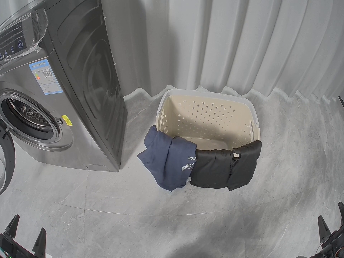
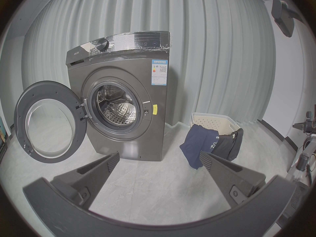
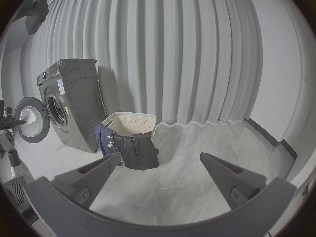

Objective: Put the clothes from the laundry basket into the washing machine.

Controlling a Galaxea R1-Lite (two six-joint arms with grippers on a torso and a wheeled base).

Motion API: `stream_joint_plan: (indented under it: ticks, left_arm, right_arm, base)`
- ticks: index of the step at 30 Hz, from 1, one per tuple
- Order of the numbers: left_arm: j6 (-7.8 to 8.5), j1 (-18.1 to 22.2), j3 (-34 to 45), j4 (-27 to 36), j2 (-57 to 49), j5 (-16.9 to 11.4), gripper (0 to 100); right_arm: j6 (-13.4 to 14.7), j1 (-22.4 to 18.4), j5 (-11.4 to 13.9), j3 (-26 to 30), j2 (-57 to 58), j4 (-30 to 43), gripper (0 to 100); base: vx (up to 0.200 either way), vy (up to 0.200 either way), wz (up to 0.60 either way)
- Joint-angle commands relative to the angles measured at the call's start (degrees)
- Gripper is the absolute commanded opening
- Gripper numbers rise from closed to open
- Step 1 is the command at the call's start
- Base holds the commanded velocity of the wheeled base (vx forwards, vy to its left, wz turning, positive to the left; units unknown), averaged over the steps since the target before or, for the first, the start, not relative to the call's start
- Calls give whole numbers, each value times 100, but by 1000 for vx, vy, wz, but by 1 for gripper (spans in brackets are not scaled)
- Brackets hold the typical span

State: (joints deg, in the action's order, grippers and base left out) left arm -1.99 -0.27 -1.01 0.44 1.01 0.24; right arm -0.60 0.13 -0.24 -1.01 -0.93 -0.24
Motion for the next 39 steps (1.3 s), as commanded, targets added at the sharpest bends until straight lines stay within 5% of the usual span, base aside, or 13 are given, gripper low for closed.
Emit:
stream_joint_plan:
  ticks: [1,6,39]
  left_arm:
    - [-3,0,84,0,-66,2,100]
    - [-3,0,84,0,-66,2,100]
    - [-12,0,84,0,-66,2,100]
  right_arm:
    - [-2,4,-2,101,75,-2,100]
    - [-2,4,-2,101,75,-2,100]
    - [-2,4,-2,101,75,-2,100]
  base:
    - [0,-200,0]
    - [0,-200,0]
    - [55,0,0]
